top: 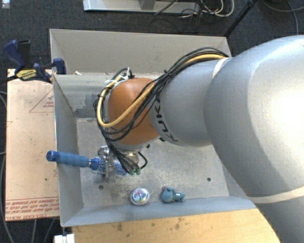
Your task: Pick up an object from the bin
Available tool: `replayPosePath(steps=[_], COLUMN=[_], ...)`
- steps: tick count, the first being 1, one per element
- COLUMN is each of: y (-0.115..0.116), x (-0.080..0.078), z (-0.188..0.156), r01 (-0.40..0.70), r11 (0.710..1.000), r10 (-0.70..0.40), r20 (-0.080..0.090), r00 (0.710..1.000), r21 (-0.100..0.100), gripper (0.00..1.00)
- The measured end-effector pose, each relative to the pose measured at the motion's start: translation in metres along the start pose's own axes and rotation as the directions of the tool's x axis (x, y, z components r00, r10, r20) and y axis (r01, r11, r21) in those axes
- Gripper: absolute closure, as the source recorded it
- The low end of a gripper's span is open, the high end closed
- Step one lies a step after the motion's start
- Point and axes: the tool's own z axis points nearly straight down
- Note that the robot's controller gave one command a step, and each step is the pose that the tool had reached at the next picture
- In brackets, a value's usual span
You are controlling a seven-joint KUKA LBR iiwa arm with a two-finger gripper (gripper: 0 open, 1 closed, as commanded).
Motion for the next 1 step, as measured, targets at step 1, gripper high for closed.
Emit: replayPosePath(steps=[1], y=[0.0175], x=[0.0156], z=[-0.1415], r01=[0.039], r11=[0.999], r10=[-0.039], r20=[0.006], r00=[0.999], r21=[-0.002], gripper=[1.00])
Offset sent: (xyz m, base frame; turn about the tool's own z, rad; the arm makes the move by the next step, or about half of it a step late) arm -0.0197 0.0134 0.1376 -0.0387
